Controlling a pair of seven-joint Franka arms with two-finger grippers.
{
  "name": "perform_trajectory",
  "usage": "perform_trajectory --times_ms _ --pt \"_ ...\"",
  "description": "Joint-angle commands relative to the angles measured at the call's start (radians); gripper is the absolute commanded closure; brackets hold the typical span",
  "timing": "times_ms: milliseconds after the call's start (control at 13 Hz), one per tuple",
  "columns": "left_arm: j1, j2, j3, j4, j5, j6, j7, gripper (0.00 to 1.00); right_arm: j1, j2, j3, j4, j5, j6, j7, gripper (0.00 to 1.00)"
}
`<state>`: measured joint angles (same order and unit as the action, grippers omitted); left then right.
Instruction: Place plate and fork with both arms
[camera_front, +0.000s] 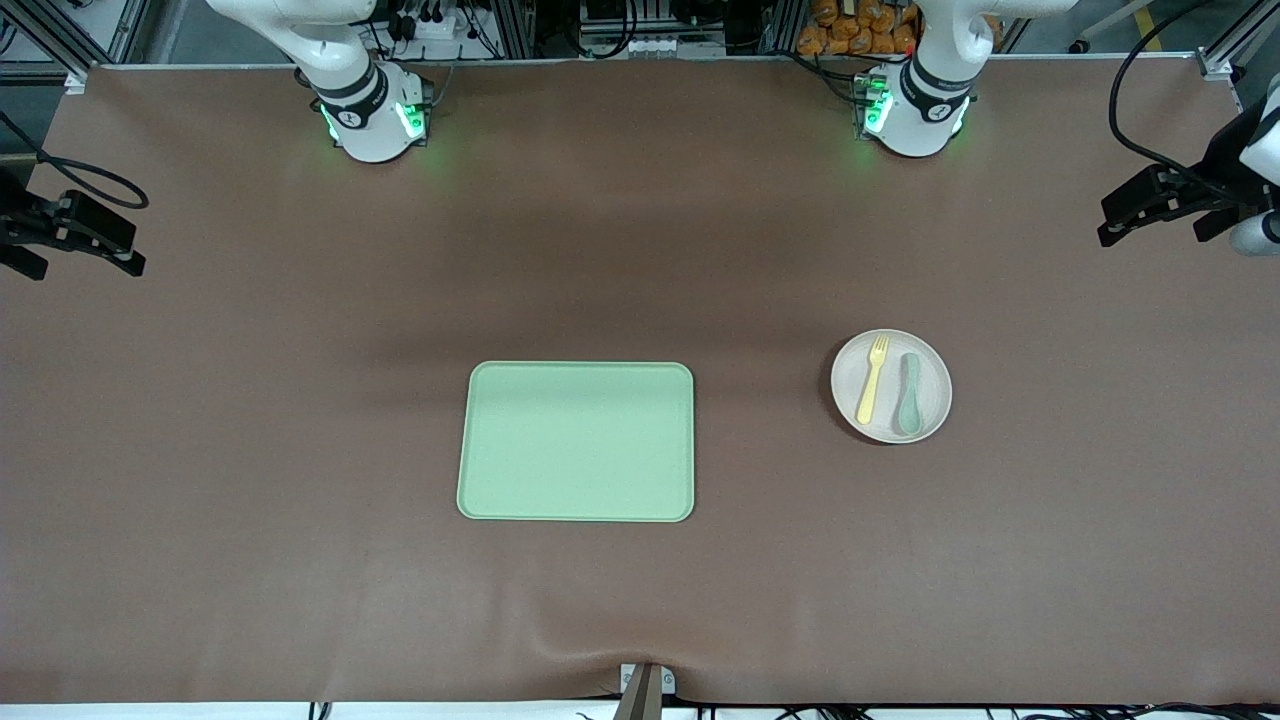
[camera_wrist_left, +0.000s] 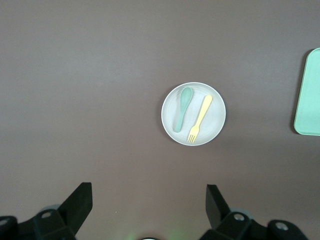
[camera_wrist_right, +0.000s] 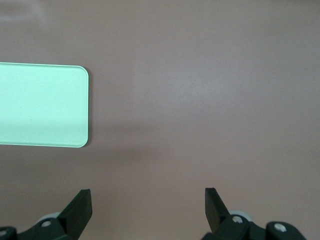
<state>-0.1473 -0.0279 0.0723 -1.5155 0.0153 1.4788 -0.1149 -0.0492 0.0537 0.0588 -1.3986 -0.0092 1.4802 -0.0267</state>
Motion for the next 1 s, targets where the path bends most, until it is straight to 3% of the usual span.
perform_trajectory --times_ms 0,923 --pt "-0.009 -0.017 0.004 0.003 0.000 0.003 0.015 0.00 0.006 0.000 -0.002 0.004 0.002 0.002 -0.009 0.00" --pt "-0.012 -0.001 -0.012 -0.005 -0.026 -0.015 -0.008 0.00 0.006 0.002 -0.002 0.006 0.003 0.003 -0.009 0.00"
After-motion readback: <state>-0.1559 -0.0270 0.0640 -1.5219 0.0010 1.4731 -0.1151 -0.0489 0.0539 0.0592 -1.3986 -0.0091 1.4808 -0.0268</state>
